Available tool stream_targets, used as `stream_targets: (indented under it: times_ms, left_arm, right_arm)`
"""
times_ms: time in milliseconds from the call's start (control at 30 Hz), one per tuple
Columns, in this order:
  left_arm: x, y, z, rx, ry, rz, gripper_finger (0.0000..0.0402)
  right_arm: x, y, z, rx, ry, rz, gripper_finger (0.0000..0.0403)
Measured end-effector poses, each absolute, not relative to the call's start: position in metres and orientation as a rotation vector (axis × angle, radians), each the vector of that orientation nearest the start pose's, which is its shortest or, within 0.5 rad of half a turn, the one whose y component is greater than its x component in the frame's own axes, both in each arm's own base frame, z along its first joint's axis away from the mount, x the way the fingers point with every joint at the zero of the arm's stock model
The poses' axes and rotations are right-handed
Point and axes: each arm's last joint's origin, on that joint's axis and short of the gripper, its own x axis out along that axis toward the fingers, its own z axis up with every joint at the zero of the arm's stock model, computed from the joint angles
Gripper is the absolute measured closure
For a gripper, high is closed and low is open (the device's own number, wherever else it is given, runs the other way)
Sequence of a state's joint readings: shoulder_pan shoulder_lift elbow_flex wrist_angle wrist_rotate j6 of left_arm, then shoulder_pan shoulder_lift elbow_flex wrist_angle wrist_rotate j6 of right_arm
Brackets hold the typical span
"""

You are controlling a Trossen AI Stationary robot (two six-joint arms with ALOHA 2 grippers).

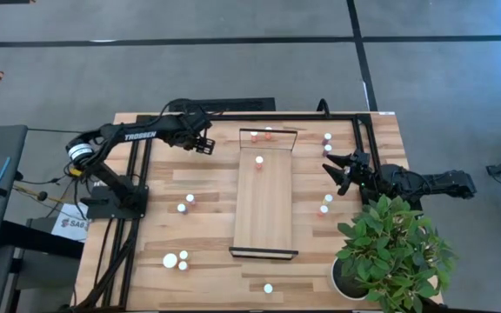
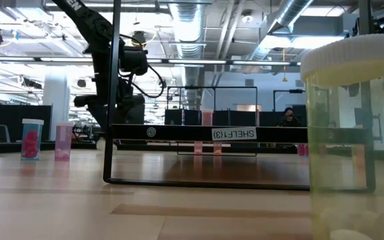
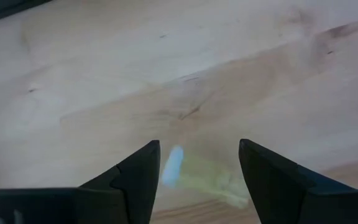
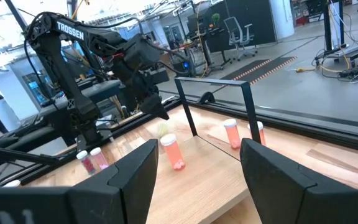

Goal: Pick and place medicine bottles onto shelf by color
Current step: Put the yellow pill bottle on the shelf

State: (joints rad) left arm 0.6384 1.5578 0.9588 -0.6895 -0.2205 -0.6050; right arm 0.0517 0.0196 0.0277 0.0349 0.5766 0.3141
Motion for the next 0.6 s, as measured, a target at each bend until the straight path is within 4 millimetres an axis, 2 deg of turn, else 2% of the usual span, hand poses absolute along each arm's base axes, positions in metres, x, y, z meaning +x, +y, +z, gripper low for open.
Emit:
stream_targets:
  times_ms: [233, 400, 600]
  left_arm:
    - [0.221, 0.169, 0.186, -0.779, 1.063, 1.082, 0.0194]
    - [0.217, 0.162, 0.185, -0.897, 1.126, 1.047, 0.0194]
    - [0.213, 0.150, 0.196, -0.951, 1.099, 1.137, 0.0194]
  right_arm:
    - [0.093, -0.011, 0.175, 0.321, -0.124, -0.514, 0.0152]
    - [0.093, -0.011, 0.175, 0.321, -0.124, -0.514, 0.0152]
    - [0.093, -0.011, 0.175, 0.321, -0.124, -0.514, 0.0152]
